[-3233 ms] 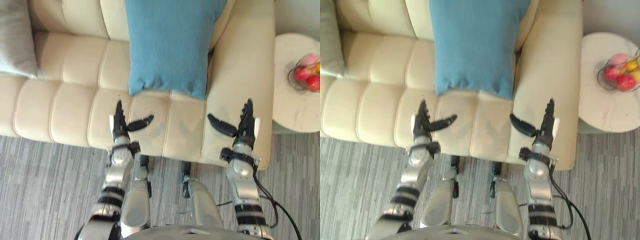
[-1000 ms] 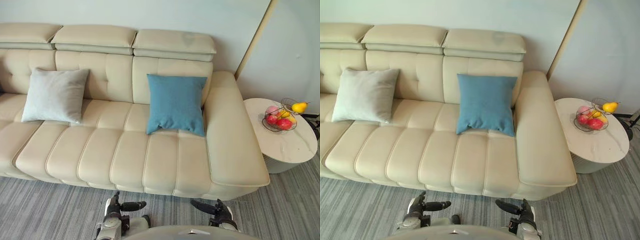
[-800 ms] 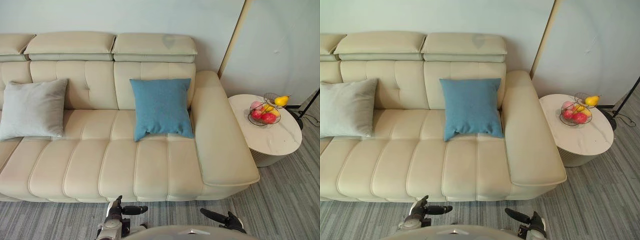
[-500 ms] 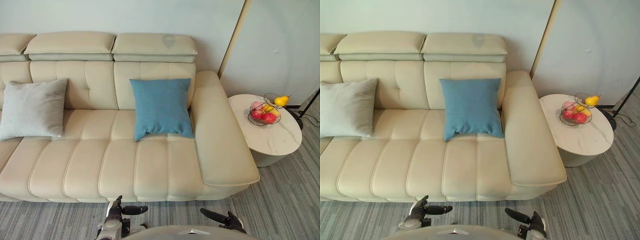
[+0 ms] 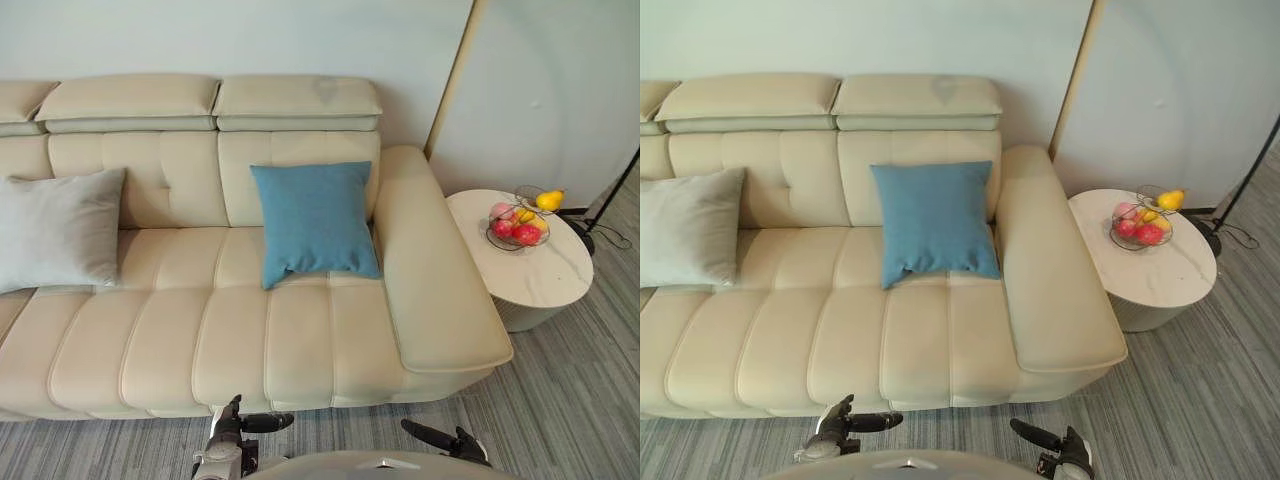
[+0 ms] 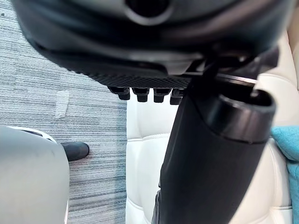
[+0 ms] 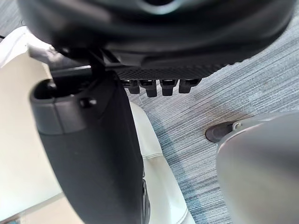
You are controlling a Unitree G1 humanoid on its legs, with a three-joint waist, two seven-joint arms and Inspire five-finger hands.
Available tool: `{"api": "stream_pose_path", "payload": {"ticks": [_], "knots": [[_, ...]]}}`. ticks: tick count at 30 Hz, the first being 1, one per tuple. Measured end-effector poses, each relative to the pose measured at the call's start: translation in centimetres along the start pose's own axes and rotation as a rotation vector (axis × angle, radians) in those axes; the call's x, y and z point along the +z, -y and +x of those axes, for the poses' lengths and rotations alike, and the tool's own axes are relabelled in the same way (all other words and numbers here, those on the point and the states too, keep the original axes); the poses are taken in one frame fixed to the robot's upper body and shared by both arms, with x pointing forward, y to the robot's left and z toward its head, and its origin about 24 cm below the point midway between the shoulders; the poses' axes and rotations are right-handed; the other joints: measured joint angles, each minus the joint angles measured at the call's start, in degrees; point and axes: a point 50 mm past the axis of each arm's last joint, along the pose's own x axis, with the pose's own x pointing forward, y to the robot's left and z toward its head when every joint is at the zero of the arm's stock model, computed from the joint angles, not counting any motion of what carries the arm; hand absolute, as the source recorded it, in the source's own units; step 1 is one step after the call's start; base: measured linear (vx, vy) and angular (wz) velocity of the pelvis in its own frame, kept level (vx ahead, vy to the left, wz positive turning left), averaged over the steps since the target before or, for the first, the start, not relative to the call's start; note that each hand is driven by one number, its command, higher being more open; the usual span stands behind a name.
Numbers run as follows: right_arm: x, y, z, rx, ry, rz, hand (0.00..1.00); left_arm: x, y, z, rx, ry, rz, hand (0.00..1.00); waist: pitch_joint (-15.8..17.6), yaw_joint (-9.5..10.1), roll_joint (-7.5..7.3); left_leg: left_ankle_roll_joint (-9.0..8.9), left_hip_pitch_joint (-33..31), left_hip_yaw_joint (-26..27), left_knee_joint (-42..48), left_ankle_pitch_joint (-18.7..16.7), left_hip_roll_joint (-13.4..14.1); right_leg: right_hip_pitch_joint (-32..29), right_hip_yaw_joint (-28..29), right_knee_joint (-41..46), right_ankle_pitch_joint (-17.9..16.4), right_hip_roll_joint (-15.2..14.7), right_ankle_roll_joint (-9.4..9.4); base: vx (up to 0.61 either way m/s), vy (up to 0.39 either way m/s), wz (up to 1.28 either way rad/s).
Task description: Pick up cushions and gather them together orderly.
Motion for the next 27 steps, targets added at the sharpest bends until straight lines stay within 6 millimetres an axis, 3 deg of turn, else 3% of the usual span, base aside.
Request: {"api": "stream_pose_path", "payload": {"ticks": [3, 6, 9, 11, 12, 13, 14, 15, 17, 18, 19, 20, 21, 24, 26, 27], "knots": [[0.7, -0.4, 0.0, 0.014, 0.029, -0.013, 1.00, 0.0, 0.0, 0.0, 0.006, -0.005, -0.045, 1.00, 0.87, 0.03, -0.03, -0.91, -0.02, 3.26, 2.32, -1.43, 1.55, -2.00, 4.67, 0.64, 0.57, 1.82, -0.15, 0.00, -0.044, -0.88], [1.1, -0.8, -0.1, 0.027, 0.049, -0.035, 1.00, 0.7, 0.4, 0.1, 0.003, 0.007, -0.089, 1.00, 1.82, 0.06, -0.66, 0.83, -2.89, -0.10, 8.86, -3.47, 2.08, -4.90, 9.55, 2.53, 0.77, 2.59, -0.31, 0.01, -0.079, -0.87], [2.0, -1.1, -0.1, 0.039, 0.089, -0.059, 1.00, 0.7, 1.4, 0.0, -0.011, 0.003, -0.130, 1.00, 2.57, 0.04, 1.14, 0.60, -3.57, 0.42, 13.66, -8.67, 4.21, -8.19, 16.69, 4.34, 1.71, 5.83, -0.04, -0.01, 0.012, -1.37], [2.3, -1.5, -0.1, 0.049, 0.100, -0.060, 1.00, 0.7, 1.5, 0.0, -0.014, 0.003, -0.131, 1.00, 2.56, 0.12, 1.59, 0.17, -3.25, 3.07, 14.42, -10.49, 5.04, -9.79, 20.10, 4.67, 2.74, 7.41, 0.09, -0.08, 0.080, -1.17], [2.7, -2.0, -0.2, 0.068, 0.112, -0.080, 1.00, 1.0, 1.4, 0.0, -0.010, 0.016, -0.131, 1.00, 2.90, 0.17, 1.12, -0.37, -2.86, 6.16, 14.50, -11.40, 5.39, -11.49, 22.54, 4.97, 4.01, 8.55, 0.11, -0.10, 0.065, -1.80], [3.4, -3.0, -0.3, 0.093, 0.135, -0.088, 1.00, 1.6, 1.0, 0.1, -0.001, 0.038, -0.130, 1.00, 3.63, 0.44, 0.07, -0.69, -2.53, 11.97, 14.90, -11.98, 5.94, -14.40, 22.43, 4.84, 7.50, 10.16, -0.41, -0.12, 0.056, -2.42], [3.7, -3.5, -0.4, 0.105, 0.142, -0.084, 1.00, 1.7, 0.9, 0.1, 0.002, 0.044, -0.129, 1.00, 3.83, 0.70, 0.08, -0.66, -2.57, 15.69, 15.14, -12.00, 6.73, -15.72, 19.77, 3.48, 10.11, 10.74, -2.04, -0.10, 0.011, -2.10], [4.1, -3.9, -0.4, 0.112, 0.151, -0.082, 1.00, 1.8, 0.9, 0.2, 0.002, 0.047, -0.128, 1.00, 3.95, 0.87, 0.16, -0.66, -2.54, 17.65, 15.29, -11.99, 7.31, -16.23, 16.96, 3.33, 10.01, 10.71, -2.83, -0.07, -0.019, -1.52], [4.3, -3.8, -0.4, 0.107, 0.148, -0.072, 1.00, 2.4, 1.3, 0.2, -0.009, 0.064, -0.122, 1.00, 4.38, 0.77, 0.28, -0.77, -1.44, 23.65, 15.30, -11.99, 7.95, -19.03, -0.28, 9.70, 5.08, 8.49, -7.02, 0.01, -0.025, -1.43], [4.3, -3.2, -0.2, 0.091, 0.150, -0.078, 1.00, 2.6, 1.6, 0.1, -0.020, 0.072, -0.116, 1.00, 4.95, 0.71, 0.96, -0.96, 0.31, 26.87, 15.21, -11.88, 8.44, -18.88, -12.04, 12.85, 2.33, 5.07, -8.28, 0.06, -0.012, -1.24], [4.2, -3.0, -0.2, 0.086, 0.147, -0.080, 1.00, 2.5, 1.7, 0.1, -0.021, 0.070, -0.114, 1.00, 4.98, 0.68, 1.10, -1.19, 1.13, 28.22, 15.10, -11.74, 8.51, -18.56, -17.22, 14.22, 1.53, 3.19, -9.41, 0.08, -0.022, -1.24], [4.1, -2.7, -0.2, 0.078, 0.144, -0.086, 1.00, 2.4, 1.7, 0.1, -0.023, 0.069, -0.097, 1.00, 5.03, 0.66, 1.22, -1.60, 2.48, 29.97, 14.74, -11.52, 8.51, -18.33, -23.23, 16.07, 0.46, 0.88, -8.91, 0.09, -0.051, -1.00], [4.1, -2.5, -0.1, 0.072, 0.144, -0.080, 1.00, 2.1, 1.4, 0.1, -0.019, 0.063, -0.085, 1.00, 5.10, 0.11, 1.06, -2.55, 3.69, 29.74, 13.64, -10.85, 8.07, -18.35, -23.15, 16.63, 0.11, 1.73, -8.95, 0.08, -0.071, -0.86], [4.7, -1.8, 0.1, 0.050, 0.154, -0.081, 1.00, 2.1, 1.8, 0.1, -0.037, 0.066, -0.051, 1.00, 5.75, -0.04, 2.37, -2.65, 4.53, 27.94, 13.29, -9.32, 8.73, -18.78, -19.68, 16.00, -0.85, 4.96, -9.42, 0.05, -0.169, -0.82], [4.6, -1.5, 0.1, 0.039, 0.145, -0.060, 1.00, 1.8, 2.0, 0.0, -0.043, 0.052, -0.053, 1.00, 5.88, -0.10, 2.57, -2.11, 2.10, 25.54, 23.91, -8.92, 12.82, -18.02, -18.01, 15.67, -1.65, 6.83, -10.32, 0.09, -0.294, -0.61], [4.4, -1.5, 0.1, 0.034, 0.136, -0.056, 1.00, 1.9, 1.8, 0.0, -0.038, 0.053, -0.061, 1.00, 6.34, -0.09, 2.66, -0.03, -0.54, 22.17, 33.40, -8.14, 16.31, -16.30, -16.88, 15.12, -1.89, 8.38, -10.69, 0.07, -0.239, -0.40]]}}
